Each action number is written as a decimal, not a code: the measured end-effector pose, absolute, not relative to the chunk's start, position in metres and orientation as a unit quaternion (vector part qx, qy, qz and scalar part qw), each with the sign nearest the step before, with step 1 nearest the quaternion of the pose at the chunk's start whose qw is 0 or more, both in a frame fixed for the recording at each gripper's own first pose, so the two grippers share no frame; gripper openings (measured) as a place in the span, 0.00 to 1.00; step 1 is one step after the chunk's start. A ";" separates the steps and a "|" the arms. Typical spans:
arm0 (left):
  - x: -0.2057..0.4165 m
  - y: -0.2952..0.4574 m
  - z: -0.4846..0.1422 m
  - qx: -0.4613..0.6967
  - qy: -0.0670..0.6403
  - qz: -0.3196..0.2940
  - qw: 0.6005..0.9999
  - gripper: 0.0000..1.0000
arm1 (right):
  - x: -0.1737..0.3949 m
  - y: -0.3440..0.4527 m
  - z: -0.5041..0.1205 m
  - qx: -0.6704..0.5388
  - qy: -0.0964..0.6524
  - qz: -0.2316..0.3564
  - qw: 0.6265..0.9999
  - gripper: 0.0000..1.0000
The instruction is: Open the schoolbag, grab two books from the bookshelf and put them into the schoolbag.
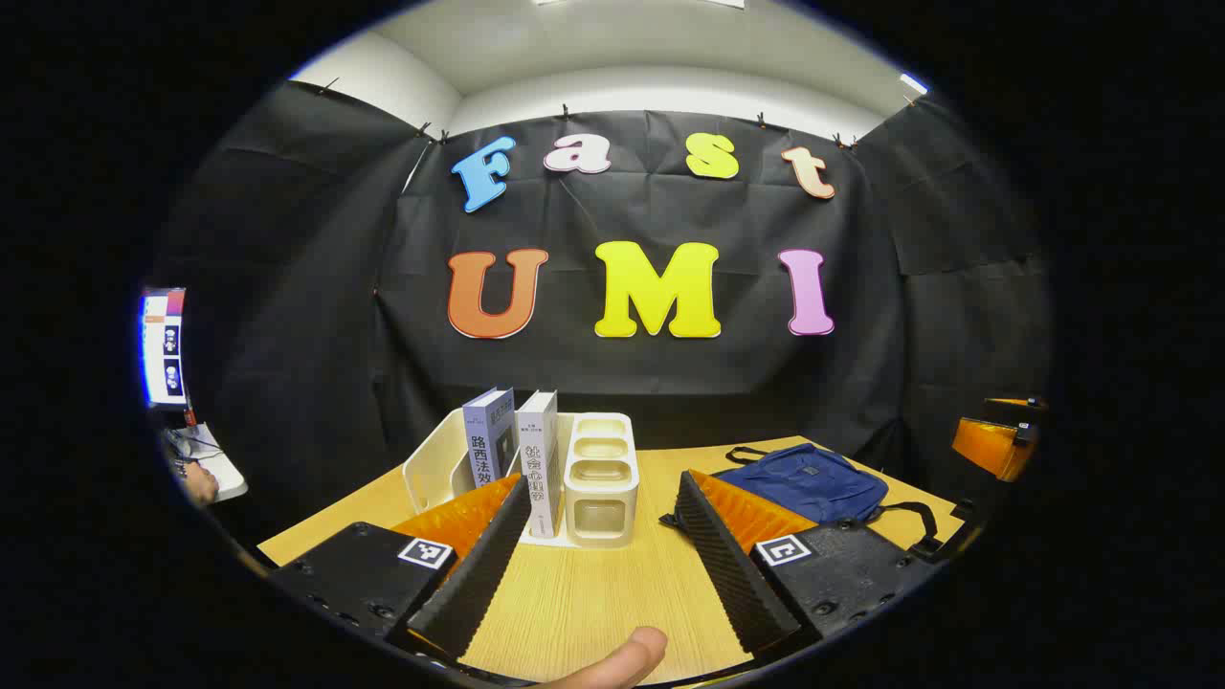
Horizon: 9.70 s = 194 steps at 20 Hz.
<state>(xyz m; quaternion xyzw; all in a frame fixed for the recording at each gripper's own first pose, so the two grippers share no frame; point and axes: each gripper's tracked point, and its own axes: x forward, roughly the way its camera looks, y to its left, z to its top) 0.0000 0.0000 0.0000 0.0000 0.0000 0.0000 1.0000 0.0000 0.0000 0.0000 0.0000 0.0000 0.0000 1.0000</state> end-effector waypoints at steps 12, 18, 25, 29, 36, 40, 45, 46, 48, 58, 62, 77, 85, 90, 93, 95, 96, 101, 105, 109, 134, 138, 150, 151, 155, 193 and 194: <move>0.005 0.001 -0.005 -0.001 0.003 0.000 1.000 0.99 | 0.001 -0.006 -0.009 0.022 0.014 0.002 1.000 0.95; 0.008 0.004 -0.007 0.001 0.005 0.001 1.000 0.99 | 0.010 -0.011 -0.019 0.024 0.027 -0.003 0.999 0.95; 0.010 0.010 -0.009 0.006 0.007 0.011 1.000 0.99 | 0.047 -0.023 -0.042 -0.011 0.055 -0.030 0.998 0.95; 0.011 0.016 -0.008 0.012 0.004 0.014 1.000 0.99 | 0.082 0.002 -0.080 -0.093 0.100 -0.014 0.991 0.95; 0.013 0.036 -0.003 0.025 -0.003 0.038 0.999 0.99 | 0.122 0.055 -0.148 -0.175 0.164 0.032 0.970 0.97; 0.014 0.043 -0.003 0.016 0.000 0.037 0.999 0.99 | 0.142 0.090 -0.186 -0.227 0.196 0.053 0.953 0.95; 0.011 0.057 0.004 0.026 -0.012 0.045 0.999 0.99 | 0.167 0.118 -0.223 -0.295 0.233 0.065 0.924 0.98; 0.010 0.060 0.006 0.024 -0.014 0.049 0.998 0.99 | 0.173 0.121 -0.229 -0.308 0.238 0.062 0.919 0.96; 0.011 0.066 0.005 0.020 -0.012 0.052 0.998 0.99 | 0.187 0.123 -0.237 -0.342 0.250 0.053 0.904 0.96; 0.008 0.078 0.012 0.025 -0.021 0.062 0.998 0.99 | 0.234 0.126 -0.221 -0.444 0.225 -0.013 0.867 0.93; 0.009 0.083 0.012 0.016 -0.019 0.068 0.997 0.99 | 0.248 0.128 -0.197 -0.437 0.214 -0.031 0.873 0.92; 0.009 0.113 0.016 0.020 -0.024 0.132 0.991 0.98 | 0.303 0.125 -0.195 -0.305 0.259 -0.010 0.917 0.10; 0.076 0.117 0.004 -0.016 0.049 0.098 0.994 0.99 | 0.304 0.080 -0.131 -0.176 0.246 0.048 0.952 0.09; 0.119 0.134 0.027 0.016 0.052 0.124 0.991 0.99 | 0.311 0.042 -0.102 -0.075 0.218 0.059 0.971 0.09; 0.147 0.120 0.032 -0.003 0.073 0.096 0.993 0.99 | 0.311 0.013 -0.082 -0.043 0.194 0.049 0.979 0.09; 0.164 0.112 0.037 -0.002 0.084 0.077 0.994 0.99 | 0.309 -0.005 -0.074 -0.015 0.184 0.042 0.982 0.09; 0.174 0.106 0.041 -0.002 0.089 0.066 0.994 0.99 | 0.307 -0.014 -0.069 -0.003 0.179 0.041 0.983 0.09; 0.225 0.086 0.051 -0.009 0.133 0.024 0.991 0.98 | 0.303 -0.043 -0.052 0.024 0.153 0.046 0.987 0.09; 0.266 0.083 0.050 0.027 0.182 0.020 0.983 0.98 | 0.301 -0.060 -0.050 0.039 0.144 0.048 0.988 0.09; 0.299 0.079 0.030 0.000 0.260 -0.006 0.966 0.98 | 0.294 -0.071 -0.042 0.055 0.125 0.050 0.989 0.09; 0.298 0.082 -0.075 0.076 0.560 -0.004 0.825 0.46 | 0.286 -0.054 -0.059 0.024 0.112 0.075 0.991 0.09; 0.285 0.085 -0.064 0.054 0.548 0.010 0.834 0.48 | 0.287 -0.050 -0.060 0.034 0.118 0.089 0.988 0.09; 0.189 0.066 0.008 0.071 0.446 0.002 0.892 0.44 | 0.277 -0.052 -0.056 -0.003 0.110 0.068 0.992 0.09; 0.183 0.067 0.013 0.086 0.430 -0.009 0.899 0.44 | 0.276 -0.052 -0.057 -0.003 0.113 0.063 0.992 0.09; 0.148 0.065 0.011 0.090 0.410 -0.021 0.908 0.44 | 0.270 -0.052 -0.062 -0.005 0.126 0.050 0.991 0.09; 0.291 -0.157 -0.074 -0.393 0.381 -0.169 0.820 0.44 | 0.330 -0.065 0.003 0.015 0.137 0.033 0.990 0.09; 0.290 -0.156 -0.076 -0.410 0.375 -0.177 0.813 0.44 | 0.333 -0.062 0.009 0.018 0.134 0.035 0.990 0.09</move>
